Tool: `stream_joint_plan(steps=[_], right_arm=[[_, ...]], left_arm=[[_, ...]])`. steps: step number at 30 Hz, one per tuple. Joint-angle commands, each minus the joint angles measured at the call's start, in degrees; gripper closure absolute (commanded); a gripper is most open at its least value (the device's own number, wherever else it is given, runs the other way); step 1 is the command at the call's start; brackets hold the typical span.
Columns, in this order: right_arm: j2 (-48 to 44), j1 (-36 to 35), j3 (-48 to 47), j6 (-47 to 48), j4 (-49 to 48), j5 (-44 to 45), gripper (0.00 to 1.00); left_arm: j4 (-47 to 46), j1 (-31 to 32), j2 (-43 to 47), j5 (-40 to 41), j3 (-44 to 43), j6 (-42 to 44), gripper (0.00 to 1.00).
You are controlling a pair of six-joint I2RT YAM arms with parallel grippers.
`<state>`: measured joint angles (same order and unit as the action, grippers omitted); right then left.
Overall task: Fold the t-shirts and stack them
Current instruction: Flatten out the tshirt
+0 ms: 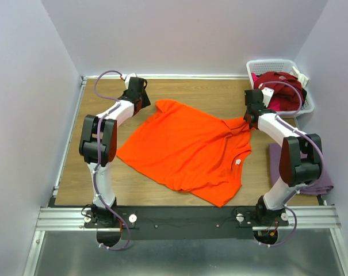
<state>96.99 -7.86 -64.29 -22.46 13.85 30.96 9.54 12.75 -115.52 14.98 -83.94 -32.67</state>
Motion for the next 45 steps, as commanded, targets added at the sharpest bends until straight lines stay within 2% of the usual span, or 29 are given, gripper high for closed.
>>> stream_joint_plan(steps=[1,4,8,12,15,17,22,25,32,35,37,41,45], right_arm=[[1.5,-0.8,-0.1,-3.9,2.6,-2.7,0.99],[1.9,-0.8,-0.3,-4.5,2.7,-4.1,0.99],[2.9,-0.8,-1.3,-4.6,2.7,-5.5,0.99],[4.1,-0.8,-2.2,-4.9,2.7,-6.6,0.99],[4.6,-0.8,-2.2,-5.1,2.7,-7.3,0.99],[4.7,-0.8,-2.0,-5.1,2.7,-7.3,0.99],[4.7,-0.8,-1.5,-5.3,2.7,-7.4,0.99],[4.8,-0.8,-1.4,-5.4,2.6,-7.8,0.99],[3.8,-0.8,-1.3,-5.6,2.6,-8.1,0.99],[3.6,-0.8,-1.4,-5.5,2.7,-8.4,0.99],[3.4,-0.8,-1.3,-5.6,2.7,-8.6,0.99],[3.2,-0.8,-1.4,-5.6,2.7,-8.9,0.99],[3.0,-0.8,-1.5,-5.6,2.7,-9.2,0.99]], left_arm=[[-4.4,0.3,-2.3,-14.7,-2.3,4.1,0.45],[-4.5,1.0,-1.5,-17.6,-0.2,4.5,0.47],[-6.3,1.7,2.7,-19.0,8.5,4.5,0.52],[-7.3,3.7,7.7,-17.8,15.6,3.8,0.53],[-7.2,6.8,10.7,-15.4,20.3,3.2,0.53],[-6.4,9.5,12.0,-11.1,23.4,2.8,0.53],[3.0,12.7,10.9,0.5,25.8,-4.3,0.53],[5.5,12.9,13.6,4.2,28.9,-9.6,0.51],[6.6,13.6,20.9,-1.1,36.4,-15.0,0.51],[7.8,14.8,24.3,-0.3,35.8,-15.4,0.53],[9.0,14.7,26.4,3.1,34.3,-15.5,0.53],[10.9,14.8,31.8,11.0,27.4,-14.4,0.53],[10.8,12.0,31.5,15.2,20.8,-12.5,0.53]])
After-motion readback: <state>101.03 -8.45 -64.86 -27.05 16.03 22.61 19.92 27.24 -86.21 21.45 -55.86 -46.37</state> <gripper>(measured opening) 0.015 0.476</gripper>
